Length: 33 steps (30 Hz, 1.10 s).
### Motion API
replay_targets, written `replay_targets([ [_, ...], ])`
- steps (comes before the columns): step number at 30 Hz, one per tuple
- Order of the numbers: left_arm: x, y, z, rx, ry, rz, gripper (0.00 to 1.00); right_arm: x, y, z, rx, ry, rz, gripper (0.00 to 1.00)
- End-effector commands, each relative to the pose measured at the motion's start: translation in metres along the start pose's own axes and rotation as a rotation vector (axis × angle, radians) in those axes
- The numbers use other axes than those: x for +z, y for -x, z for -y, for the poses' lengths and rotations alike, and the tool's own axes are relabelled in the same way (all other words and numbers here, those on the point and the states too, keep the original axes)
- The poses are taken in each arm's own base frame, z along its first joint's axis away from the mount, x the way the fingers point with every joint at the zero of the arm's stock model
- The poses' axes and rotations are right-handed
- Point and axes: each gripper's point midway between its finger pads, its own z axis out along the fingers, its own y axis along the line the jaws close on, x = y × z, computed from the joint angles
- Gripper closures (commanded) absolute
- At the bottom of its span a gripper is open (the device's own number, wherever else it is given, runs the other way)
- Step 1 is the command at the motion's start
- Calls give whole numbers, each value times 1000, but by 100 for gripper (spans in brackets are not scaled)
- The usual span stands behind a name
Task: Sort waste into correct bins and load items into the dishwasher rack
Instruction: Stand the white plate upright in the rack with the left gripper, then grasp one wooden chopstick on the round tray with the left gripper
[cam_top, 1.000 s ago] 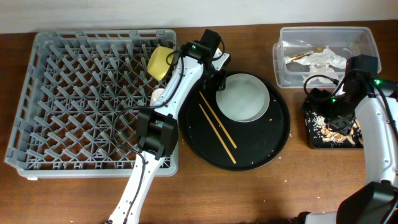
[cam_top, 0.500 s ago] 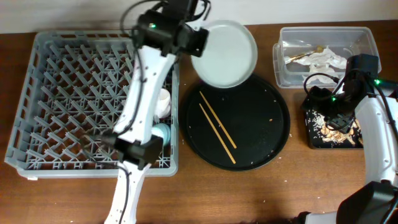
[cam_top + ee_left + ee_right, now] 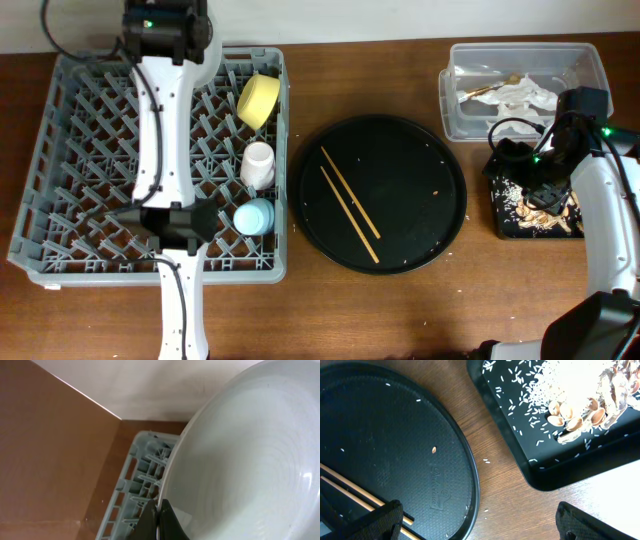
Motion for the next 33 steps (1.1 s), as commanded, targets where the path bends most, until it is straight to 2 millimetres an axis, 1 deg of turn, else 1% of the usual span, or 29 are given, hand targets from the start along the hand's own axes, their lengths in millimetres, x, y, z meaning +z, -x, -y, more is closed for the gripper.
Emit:
replay_targets([
  [1,24,-15,13,45,76,-50,100,-4,0,-1,-11,8,8,2],
  [3,33,-26,14,69,133,-85,100,-4,0,-1,-11,7,8,2],
  [6,31,-27,19,71,123,-86,100,-4,0,-1,-11,8,11,2],
  [7,30,-31,24,86,119,-100,100,-4,0,-1,-11,8,8,2],
  [9,36,-42,36,123,114,-134,100,-3,0,-1,-11,7,7,2],
  [13,54,-66,56,201,101,-207,100,-4,0,-1,-11,8,8,2],
  [14,57,-72,65,210,64,-224,100,-4,0,-1,-11,8,9,2],
  [15,58,-76,76,208,5,-234,96,-4,0,-1,-11,8,9,2],
  [16,58,-77,81,203,-30,-238,74,-4,0,-1,-11,8,9,2],
  [18,54,-74,86,199,-48,-228,27,-4,1,-2,-11,9,12,2],
  [19,46,-65,86,174,-73,-199,18,-4,1,-2,-11,11,15,2],
  [20,31,-51,91,124,-174,-160,13,-4,1,-2,-11,11,15,2],
  [21,11,-34,94,74,-285,-112,14,-4,1,-2,-11,11,15,2],
  [22,-13,-19,95,32,-397,-63,13,-4,1,-2,-11,11,15,2],
  [23,-43,-6,93,1,-518,-17,13,-4,1,-2,-11,11,15,2],
  [24,-76,-2,94,-4,-640,2,13,-4,1,-2,-11,11,15,2],
  [25,-107,-11,96,22,-726,-16,13,-4,2,-2,-12,11,16,2],
  [26,-130,-25,101,66,-771,-52,13,-4,2,-2,-12,10,16,2],
  [27,-154,-46,115,142,-801,-109,14,-4,2,-2,-12,10,17,1],
  [28,-189,-60,153,188,-998,-153,13,-4,3,-2,-13,12,21,1],
  [29,-211,-76,181,231,-1113,-210,13,-4,3,-3,-13,13,22,2],
  [30,-214,-90,194,270,-1102,-254,13,-4,4,-3,-14,15,28,2],
  [32,-211,-130,221,357,-1053,-389,13,-4,10,-5,-17,21,48,2],
  [33,-210,-140,227,375,-1049,-423,13,-4,10,-5,-18,21,51,2],
])
